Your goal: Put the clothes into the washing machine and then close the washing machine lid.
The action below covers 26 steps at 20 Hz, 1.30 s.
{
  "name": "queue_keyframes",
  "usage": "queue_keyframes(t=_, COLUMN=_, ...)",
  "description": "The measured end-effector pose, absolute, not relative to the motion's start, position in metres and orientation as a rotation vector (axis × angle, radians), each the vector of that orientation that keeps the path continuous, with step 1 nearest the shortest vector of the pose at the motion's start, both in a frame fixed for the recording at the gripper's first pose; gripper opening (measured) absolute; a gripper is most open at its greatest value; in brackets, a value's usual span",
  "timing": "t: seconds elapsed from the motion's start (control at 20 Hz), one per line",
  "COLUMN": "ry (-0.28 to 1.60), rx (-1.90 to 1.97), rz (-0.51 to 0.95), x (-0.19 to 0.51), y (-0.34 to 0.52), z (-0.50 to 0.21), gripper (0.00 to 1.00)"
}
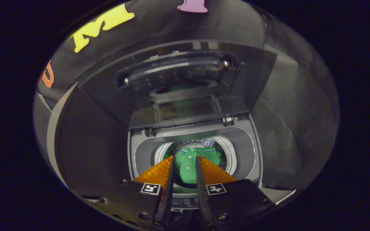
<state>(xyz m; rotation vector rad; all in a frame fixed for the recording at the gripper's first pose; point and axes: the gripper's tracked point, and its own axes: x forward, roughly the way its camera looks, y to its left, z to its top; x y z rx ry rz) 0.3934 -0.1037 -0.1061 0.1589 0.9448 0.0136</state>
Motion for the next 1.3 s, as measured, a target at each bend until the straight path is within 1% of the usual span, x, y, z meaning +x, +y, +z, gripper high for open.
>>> queue_keyframes(t=0.1, ry=0.902, rx=0.157, rz=0.068, x=0.396, y=-0.095, z=-0.080, gripper=0.50)
queue_keyframes(t=0.2, ry=0.844, rx=0.119, rz=0.108, x=0.402, y=-0.089, z=-0.054, gripper=0.51)
queue_keyframes(t=0.45, ry=0.696, rx=-0.034, rz=0.103, x=0.423, y=-0.079, z=0.005, gripper=0.52)
queue_keyframes(t=0.5, ry=0.668, rx=-0.050, rz=0.107, x=0.429, y=-0.075, z=0.014, gripper=0.53)
queue_keyframes(t=0.6, ry=0.598, rx=-0.052, rz=0.094, x=0.449, y=-0.066, z=0.035, gripper=0.72)
queue_keyframes(t=0.7, ry=0.586, rx=-0.064, rz=0.085, x=0.460, y=-0.067, z=0.042, gripper=0.89)
queue_keyframes(t=0.75, ry=0.586, rx=-0.057, rz=0.089, x=0.467, y=-0.065, z=0.045, gripper=0.94)
queue_keyframes(t=0.8, ry=0.586, rx=-0.054, rz=0.090, x=0.476, y=-0.063, z=0.048, gripper=0.96)
queue_keyframes(t=1.1, ry=0.548, rx=-0.111, rz=0.022, x=0.533, y=-0.080, z=0.064, gripper=0.96)
queue_keyframes(t=1.3, ry=0.591, rx=-0.080, rz=0.043, x=0.553, y=-0.083, z=0.044, gripper=0.96)
